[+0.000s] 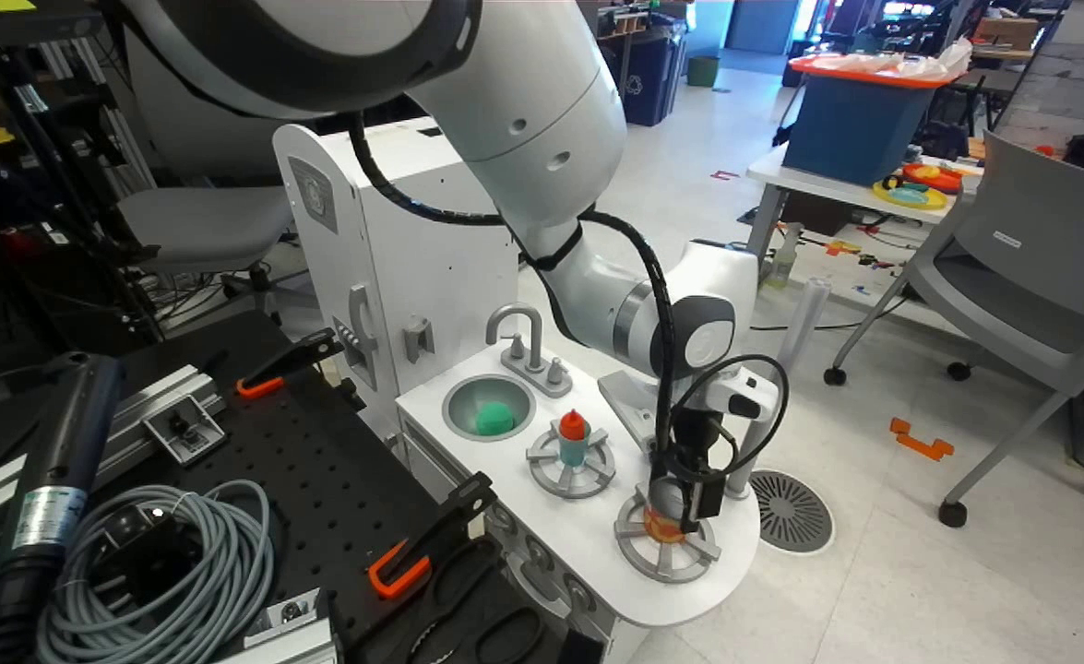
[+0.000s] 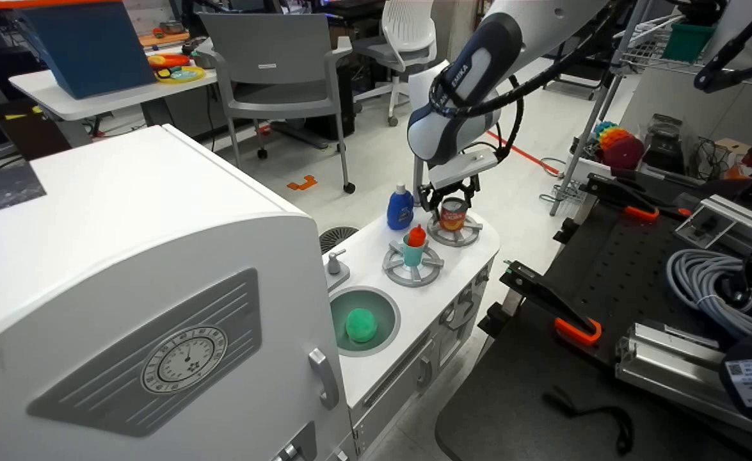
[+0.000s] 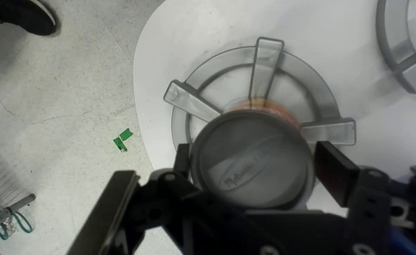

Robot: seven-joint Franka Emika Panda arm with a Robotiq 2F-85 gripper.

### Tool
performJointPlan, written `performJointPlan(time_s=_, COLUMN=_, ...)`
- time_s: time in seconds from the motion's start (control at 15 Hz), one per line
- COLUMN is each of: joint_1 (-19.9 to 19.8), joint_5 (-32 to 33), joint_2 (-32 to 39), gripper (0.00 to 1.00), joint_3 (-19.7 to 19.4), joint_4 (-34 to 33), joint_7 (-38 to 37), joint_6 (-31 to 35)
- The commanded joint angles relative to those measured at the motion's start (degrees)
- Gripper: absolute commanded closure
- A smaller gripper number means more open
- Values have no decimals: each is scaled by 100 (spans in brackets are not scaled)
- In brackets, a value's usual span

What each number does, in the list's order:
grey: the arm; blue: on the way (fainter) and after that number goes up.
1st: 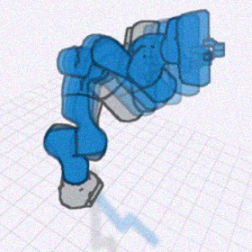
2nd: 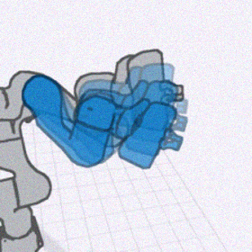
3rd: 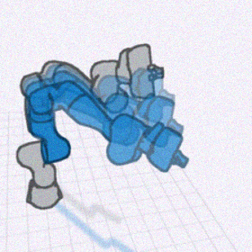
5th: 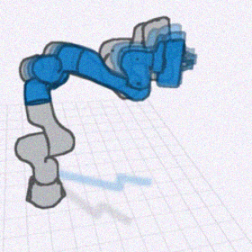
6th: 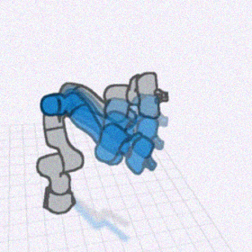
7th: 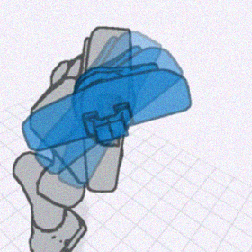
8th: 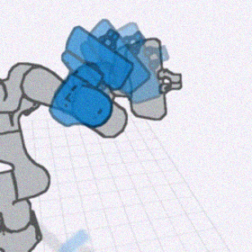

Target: Move the can to the left

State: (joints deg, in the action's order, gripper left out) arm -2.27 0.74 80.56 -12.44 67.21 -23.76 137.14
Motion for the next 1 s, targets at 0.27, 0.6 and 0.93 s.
performJointPlan(time_s=0.27, joint_1=34, joint_5=-85, joint_2=-185, gripper=54, joint_3=136, joint_4=297, joint_7=26, joint_6=276)
performJointPlan(time_s=0.6, joint_1=-5, joint_5=-108, joint_2=-884, gripper=54, joint_3=547, joint_4=1596, joint_7=330, joint_6=597)
performJointPlan(time_s=0.93, joint_1=-7, joint_5=-295, joint_2=-931, gripper=54, joint_3=766, joint_4=2197, joint_7=516, joint_6=981)
